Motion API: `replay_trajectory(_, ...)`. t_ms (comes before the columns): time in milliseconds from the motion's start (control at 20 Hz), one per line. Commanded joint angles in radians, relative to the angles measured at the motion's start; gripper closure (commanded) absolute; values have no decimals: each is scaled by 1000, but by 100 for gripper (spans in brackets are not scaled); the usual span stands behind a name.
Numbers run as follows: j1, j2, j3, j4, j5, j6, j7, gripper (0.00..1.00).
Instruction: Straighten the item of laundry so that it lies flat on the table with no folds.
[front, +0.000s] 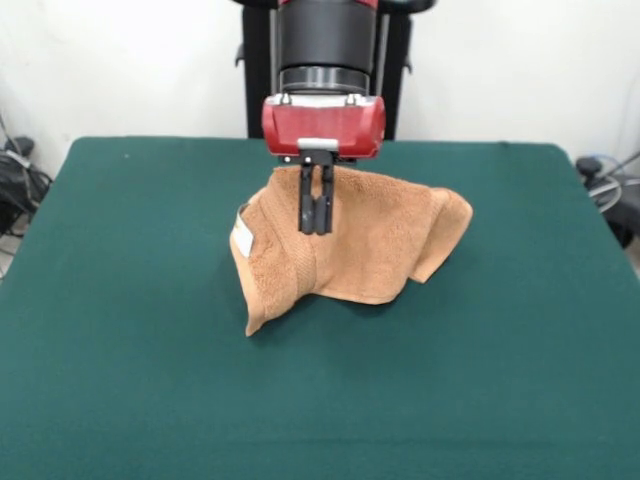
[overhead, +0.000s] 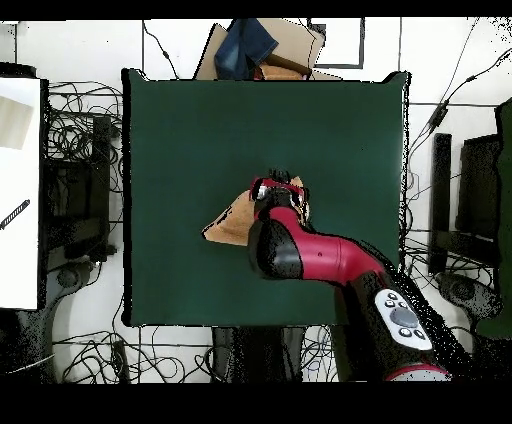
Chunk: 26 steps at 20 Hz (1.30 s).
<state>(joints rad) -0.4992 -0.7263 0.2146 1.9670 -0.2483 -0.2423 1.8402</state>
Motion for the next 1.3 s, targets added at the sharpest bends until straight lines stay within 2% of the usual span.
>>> replay_trajectory(50, -46, -22, 112, 86, -87, 133, 76, 100)
replay_trajectory(400, -49, -81, 115, 140, -72, 181, 93, 100)
replay_trajectory(1050, -175, -135, 205, 228, -129, 202, 65, 100)
replay_trajectory(1300, -181, -132, 209, 227, -138, 207, 58, 100)
